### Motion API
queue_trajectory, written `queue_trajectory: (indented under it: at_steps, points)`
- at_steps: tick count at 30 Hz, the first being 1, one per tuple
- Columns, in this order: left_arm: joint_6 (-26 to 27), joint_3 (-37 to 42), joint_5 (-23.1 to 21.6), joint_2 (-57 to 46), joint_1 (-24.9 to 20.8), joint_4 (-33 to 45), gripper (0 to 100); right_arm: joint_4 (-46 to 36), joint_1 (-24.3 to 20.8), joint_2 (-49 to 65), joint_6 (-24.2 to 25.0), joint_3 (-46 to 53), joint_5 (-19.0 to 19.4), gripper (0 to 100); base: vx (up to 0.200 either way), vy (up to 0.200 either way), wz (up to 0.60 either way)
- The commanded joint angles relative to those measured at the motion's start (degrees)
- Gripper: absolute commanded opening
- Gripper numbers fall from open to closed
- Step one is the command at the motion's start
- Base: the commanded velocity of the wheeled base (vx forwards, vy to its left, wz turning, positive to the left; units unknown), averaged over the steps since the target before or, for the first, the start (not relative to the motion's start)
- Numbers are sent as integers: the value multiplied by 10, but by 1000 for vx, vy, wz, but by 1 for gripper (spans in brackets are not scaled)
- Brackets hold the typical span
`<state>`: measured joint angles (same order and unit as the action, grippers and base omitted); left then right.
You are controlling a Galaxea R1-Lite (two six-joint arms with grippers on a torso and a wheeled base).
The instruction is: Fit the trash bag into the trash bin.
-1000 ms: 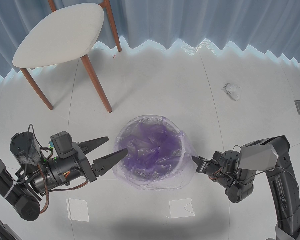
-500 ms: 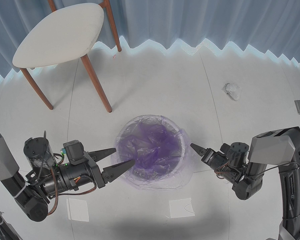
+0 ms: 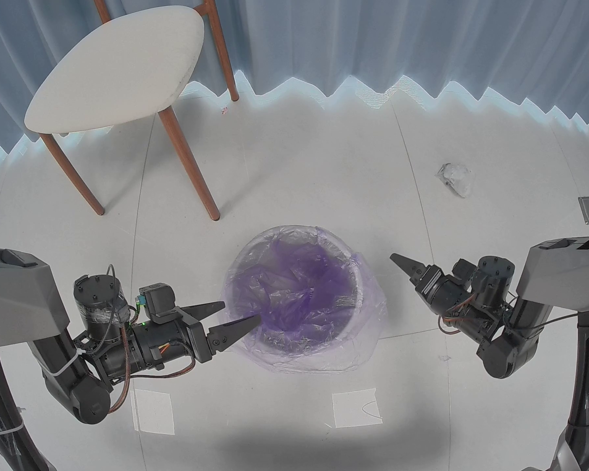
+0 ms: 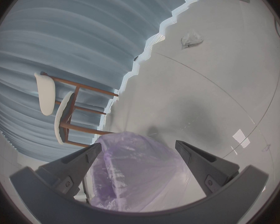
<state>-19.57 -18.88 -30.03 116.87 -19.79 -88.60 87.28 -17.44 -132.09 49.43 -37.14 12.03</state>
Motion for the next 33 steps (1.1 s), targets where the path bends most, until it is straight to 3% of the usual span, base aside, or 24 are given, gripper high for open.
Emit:
queue_trajectory:
  at_steps: [1,5,8,11,17,23,27,33]
  points:
    - [-7,-17,3,-38,9,0,100,-85,68,56,-19,-73,3,100,0,0,0]
    - [-32,-23,3,-82,14,0,100,-250,114,62,-77,-171,0,100,0,0,0]
    - [-72,-48,17,-105,7,-1,100,-310,133,44,-140,-221,-4,100,0,0,0]
    - [-103,-80,49,-125,6,0,100,-309,141,31,-167,-236,-13,100,0,0,0]
    - [-109,-120,84,-123,3,0,100,-295,124,37,-172,-192,-7,100,0,0,0]
    - [-104,-144,146,-44,1,0,100,-249,119,7,-234,-178,-12,100,0,0,0]
    - [-106,-150,150,-35,6,0,100,-229,136,-8,-268,-196,-48,100,0,0,0]
    - [-109,-172,151,-64,30,5,100,-229,168,-36,-346,-248,-70,100,0,0,0]
